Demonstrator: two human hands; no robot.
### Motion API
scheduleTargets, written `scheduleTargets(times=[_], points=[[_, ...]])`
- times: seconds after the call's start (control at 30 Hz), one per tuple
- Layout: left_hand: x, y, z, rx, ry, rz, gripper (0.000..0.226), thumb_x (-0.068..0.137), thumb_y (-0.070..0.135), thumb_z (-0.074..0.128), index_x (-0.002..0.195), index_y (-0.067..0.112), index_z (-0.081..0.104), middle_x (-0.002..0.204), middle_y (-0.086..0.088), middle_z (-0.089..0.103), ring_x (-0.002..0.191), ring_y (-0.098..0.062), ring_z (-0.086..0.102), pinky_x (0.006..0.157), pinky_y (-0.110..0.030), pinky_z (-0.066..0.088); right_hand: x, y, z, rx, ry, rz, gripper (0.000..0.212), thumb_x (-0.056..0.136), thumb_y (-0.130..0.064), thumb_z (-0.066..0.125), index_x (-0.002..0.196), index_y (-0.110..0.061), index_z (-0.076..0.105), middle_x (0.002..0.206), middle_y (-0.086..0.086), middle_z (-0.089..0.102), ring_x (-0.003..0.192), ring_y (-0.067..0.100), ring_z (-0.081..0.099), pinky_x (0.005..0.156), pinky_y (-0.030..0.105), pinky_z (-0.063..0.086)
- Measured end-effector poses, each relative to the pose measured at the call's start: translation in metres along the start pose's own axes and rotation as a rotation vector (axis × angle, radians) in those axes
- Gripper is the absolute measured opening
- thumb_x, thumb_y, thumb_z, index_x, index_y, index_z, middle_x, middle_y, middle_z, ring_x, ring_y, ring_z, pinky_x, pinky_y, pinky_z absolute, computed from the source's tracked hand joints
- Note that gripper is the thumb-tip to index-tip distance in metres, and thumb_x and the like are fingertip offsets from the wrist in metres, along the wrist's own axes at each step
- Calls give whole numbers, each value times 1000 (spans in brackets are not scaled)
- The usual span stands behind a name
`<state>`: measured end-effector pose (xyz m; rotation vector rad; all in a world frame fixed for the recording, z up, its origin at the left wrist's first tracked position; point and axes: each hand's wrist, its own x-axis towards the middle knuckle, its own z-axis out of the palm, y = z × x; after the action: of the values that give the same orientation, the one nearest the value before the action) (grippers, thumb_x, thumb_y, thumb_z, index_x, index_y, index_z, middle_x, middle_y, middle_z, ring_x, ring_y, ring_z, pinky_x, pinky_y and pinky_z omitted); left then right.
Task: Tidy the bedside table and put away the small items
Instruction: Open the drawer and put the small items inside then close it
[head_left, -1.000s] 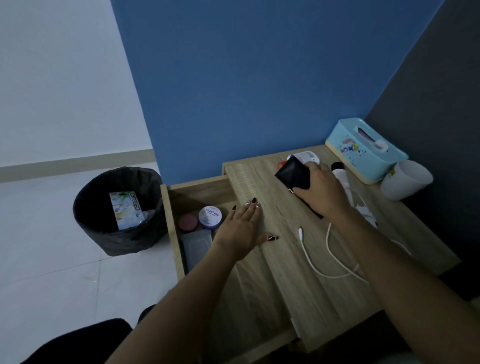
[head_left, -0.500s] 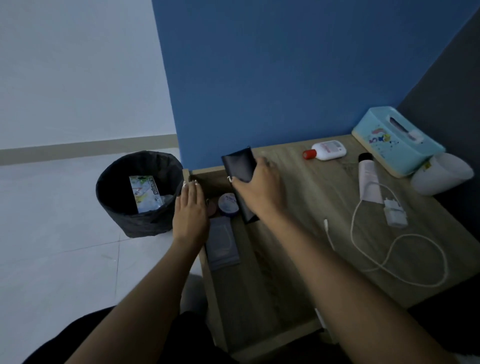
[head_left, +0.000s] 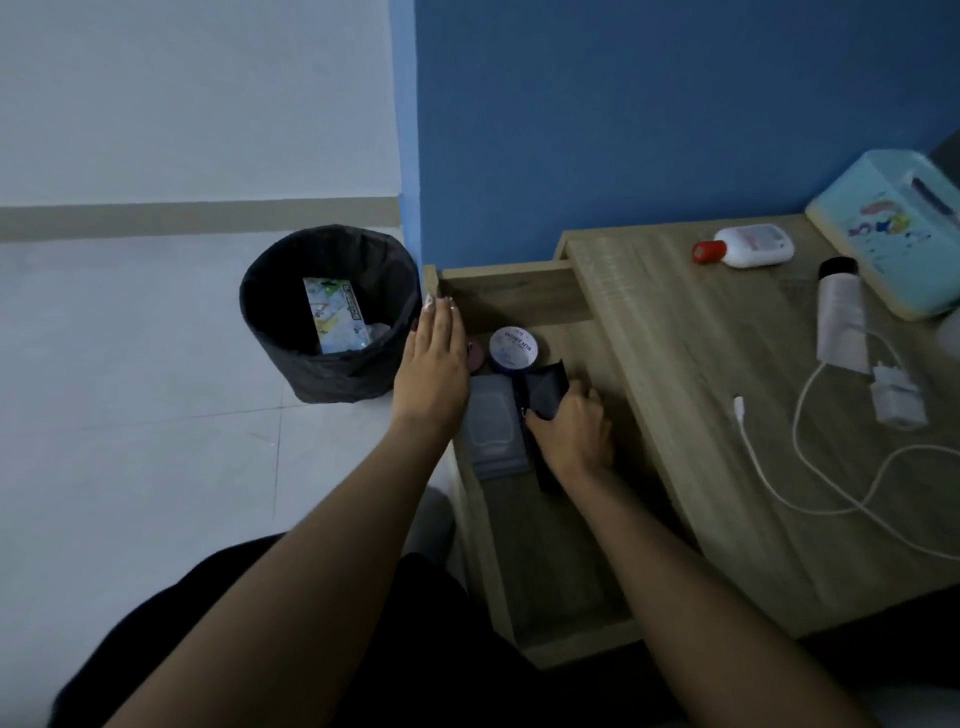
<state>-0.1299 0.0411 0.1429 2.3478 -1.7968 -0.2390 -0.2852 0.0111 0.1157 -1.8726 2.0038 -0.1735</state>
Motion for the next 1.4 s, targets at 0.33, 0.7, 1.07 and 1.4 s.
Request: scheduleTargets(times=[0.33,0.7,1.07,1.4], points=[[-4,-8,0,-45,5,-16,57,99,12,20,151,2,-1,161,-14,-5,149,-28,-8,121,-40,8,-1,7,32,-69,-45,-35,55,87,-37,64,128,-4,47,128,18,50,112,31,54,82,38,49],[-6,-10,5,-46,16,-8,61,98,7,26,150,1,-4,160,-15,-9,148,-29,-11,121,-36,1,-3,-7,-48,43,179,-465,41,96,-27,47,129,-2,54,136,14,52,122,27,50,98,36,43],[-4,-7,4,-92,36,-5,65,97,0,32,150,1,-6,159,-16,-13,147,-29,-15,117,-34,-5,34,67,-93,-8,266,-501,42,95,-13,37,131,4,51,140,18,50,135,28,42,114,31,25],[10,29,-6,-750,100,-330,74,98,20,41,150,1,-9,161,-16,-3,149,-30,6,119,-40,14,36,69,-83,-78,299,-496,47,94,-18,31,130,3,53,139,15,53,136,23,42,115,34,30]])
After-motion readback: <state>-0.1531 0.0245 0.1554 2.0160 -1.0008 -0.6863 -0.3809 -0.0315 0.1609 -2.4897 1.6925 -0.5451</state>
